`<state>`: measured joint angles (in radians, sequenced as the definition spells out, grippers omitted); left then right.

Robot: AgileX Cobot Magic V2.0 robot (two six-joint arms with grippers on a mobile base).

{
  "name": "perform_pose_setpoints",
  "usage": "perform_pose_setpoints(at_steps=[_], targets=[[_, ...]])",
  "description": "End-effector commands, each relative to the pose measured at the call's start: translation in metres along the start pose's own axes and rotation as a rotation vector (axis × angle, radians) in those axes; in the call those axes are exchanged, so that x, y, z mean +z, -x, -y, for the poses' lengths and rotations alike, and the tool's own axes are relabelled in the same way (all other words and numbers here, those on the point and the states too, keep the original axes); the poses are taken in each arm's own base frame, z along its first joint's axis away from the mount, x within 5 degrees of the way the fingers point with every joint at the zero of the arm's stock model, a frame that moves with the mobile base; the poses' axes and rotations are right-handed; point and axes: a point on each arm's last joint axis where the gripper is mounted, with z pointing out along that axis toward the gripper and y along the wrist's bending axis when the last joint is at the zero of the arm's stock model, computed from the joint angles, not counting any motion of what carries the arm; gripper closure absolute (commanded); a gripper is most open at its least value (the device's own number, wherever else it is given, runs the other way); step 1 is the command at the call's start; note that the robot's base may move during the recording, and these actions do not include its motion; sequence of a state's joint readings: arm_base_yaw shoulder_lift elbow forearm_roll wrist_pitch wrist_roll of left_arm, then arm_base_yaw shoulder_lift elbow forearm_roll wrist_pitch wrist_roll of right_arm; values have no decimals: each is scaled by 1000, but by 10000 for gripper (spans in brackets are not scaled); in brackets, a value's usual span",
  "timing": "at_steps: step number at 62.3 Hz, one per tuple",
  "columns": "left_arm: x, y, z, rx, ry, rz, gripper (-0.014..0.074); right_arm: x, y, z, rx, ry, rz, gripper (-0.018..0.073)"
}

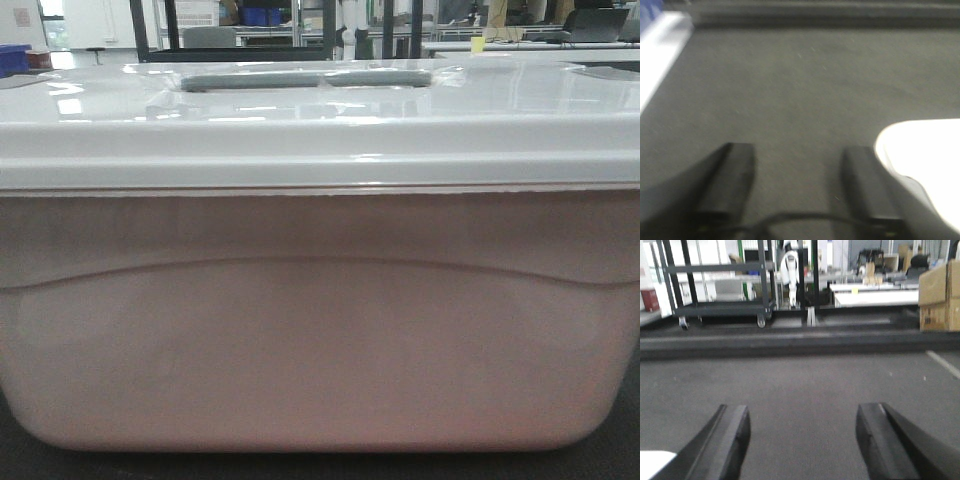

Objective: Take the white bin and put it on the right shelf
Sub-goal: 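Move both grippers to the bin's short ends on either side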

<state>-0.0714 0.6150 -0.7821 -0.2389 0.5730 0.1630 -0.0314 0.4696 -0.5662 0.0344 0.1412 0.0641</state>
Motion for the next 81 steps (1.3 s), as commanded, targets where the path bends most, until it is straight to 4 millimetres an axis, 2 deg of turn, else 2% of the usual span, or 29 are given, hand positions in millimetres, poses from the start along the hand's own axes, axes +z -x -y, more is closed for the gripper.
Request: perform_pose_setpoints(at_steps=[1,16,24,35,44,58,67,76,81], targets=[[4,17,4,-39,-35,24,143,7,16,-1,-1,1,42,-45],[20,23,16,-215,-182,-108,135,28,19,-11,203,40,-344,-41],[38,20,21,-242,-252,-230,135,51,17,-22,315,95,-578,-41],[66,10,22,-248,-334,-356,135,86,0,-37,364,251,-824,-41],[80,12,14,-315,-427,-353,135,103,-10,-42,437,398,-894,-41],[108,6,-9,-468,-576,-393,135,115,-17,-15,531,565,-930,-41],[127,-6,-19,-559,-659,-486,135,122,-21,0,588,616,-918,-41],[143,-21,-24,-605,-753,-586,136,128,-31,1,634,669,-924,-41],[152,-26,-27,-633,-764,-591,136,130,-44,2,673,684,-935,-41]])
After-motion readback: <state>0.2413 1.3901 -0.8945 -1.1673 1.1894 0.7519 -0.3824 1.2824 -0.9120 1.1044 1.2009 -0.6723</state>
